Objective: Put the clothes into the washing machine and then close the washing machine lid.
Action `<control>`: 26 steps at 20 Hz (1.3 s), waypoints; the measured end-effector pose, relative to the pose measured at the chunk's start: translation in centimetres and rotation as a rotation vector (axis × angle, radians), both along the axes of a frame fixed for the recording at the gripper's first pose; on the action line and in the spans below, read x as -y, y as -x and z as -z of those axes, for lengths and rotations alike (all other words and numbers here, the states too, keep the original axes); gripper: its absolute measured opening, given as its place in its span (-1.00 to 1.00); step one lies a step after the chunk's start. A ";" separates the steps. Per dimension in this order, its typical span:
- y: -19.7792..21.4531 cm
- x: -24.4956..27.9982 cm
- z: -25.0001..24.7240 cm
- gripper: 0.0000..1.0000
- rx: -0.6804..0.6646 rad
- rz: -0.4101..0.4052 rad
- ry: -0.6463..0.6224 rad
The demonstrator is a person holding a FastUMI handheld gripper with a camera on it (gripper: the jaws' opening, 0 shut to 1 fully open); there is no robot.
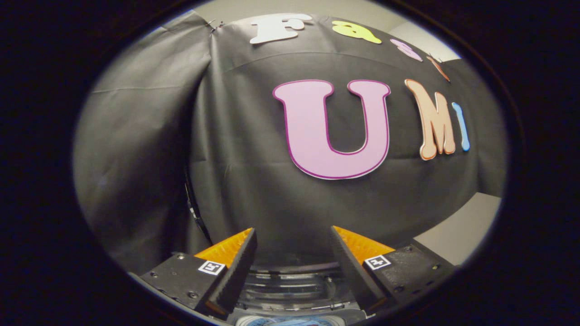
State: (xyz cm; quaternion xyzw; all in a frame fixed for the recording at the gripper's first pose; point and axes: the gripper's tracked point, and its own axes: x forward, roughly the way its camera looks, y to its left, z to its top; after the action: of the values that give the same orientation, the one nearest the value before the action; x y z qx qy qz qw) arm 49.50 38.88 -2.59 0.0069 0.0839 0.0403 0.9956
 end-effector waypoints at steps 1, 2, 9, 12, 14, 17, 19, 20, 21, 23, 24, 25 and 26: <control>-0.8 0.0 0.4 0.93 -0.008 0.014 -0.016; -1.4 0.4 1.0 0.93 -0.025 0.045 -0.017; -2.9 0.9 6.4 0.93 -0.103 0.087 0.111; -3.0 1.4 6.5 0.92 -0.008 0.055 0.060; -2.3 1.0 6.2 0.92 -0.009 0.053 0.077; -2.2 1.0 5.8 0.92 -0.010 0.046 0.079; -1.8 1.2 5.5 0.92 -0.008 0.044 0.075; -1.5 1.3 5.3 0.92 0.003 0.044 0.077; -1.2 1.4 5.1 0.92 0.010 0.044 0.076; -0.1 1.3 5.2 0.92 0.023 0.040 0.074; 0.6 1.1 5.3 0.92 0.025 0.037 0.075; 1.1 1.0 5.3 0.91 0.027 0.035 0.074; 1.5 0.9 5.4 0.91 0.030 0.032 0.073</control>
State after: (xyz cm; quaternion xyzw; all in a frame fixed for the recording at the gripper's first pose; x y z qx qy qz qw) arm 48.04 37.98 -7.99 -0.0288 0.0700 0.0213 0.9969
